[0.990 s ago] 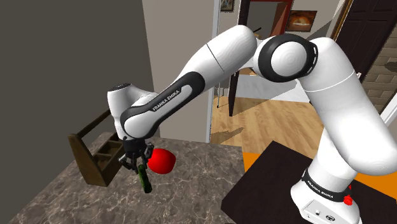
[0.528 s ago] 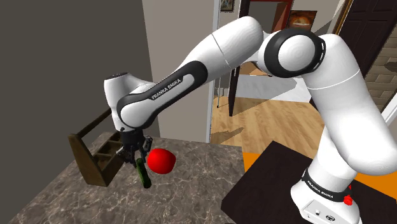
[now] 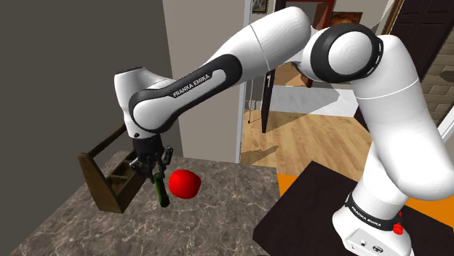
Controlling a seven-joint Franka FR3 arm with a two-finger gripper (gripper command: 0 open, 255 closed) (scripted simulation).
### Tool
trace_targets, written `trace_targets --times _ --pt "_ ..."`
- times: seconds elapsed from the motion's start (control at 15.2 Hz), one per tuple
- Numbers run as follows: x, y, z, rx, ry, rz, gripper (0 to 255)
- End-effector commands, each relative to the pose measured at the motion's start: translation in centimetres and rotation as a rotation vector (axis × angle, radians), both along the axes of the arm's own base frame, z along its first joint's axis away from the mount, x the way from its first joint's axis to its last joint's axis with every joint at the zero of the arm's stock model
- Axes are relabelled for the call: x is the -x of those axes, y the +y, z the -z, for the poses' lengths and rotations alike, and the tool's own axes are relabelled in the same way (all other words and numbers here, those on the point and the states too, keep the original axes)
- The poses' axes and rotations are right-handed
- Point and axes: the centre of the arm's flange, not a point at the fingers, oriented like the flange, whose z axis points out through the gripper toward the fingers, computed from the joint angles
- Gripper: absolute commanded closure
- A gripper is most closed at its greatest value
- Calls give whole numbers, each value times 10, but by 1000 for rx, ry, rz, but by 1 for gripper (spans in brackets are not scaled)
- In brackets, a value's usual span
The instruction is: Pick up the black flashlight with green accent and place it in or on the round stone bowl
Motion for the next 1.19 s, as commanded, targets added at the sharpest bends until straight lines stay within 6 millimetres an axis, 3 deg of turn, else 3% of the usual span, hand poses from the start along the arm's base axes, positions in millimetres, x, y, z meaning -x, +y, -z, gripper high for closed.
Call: trace_targets --times 0.0,0.99,1.12 --pt "0 0 -11 0 0 0 255" --pt "0 0 -86 0 0 0 255" --pt "26 -3 -90 0 0 0 255"
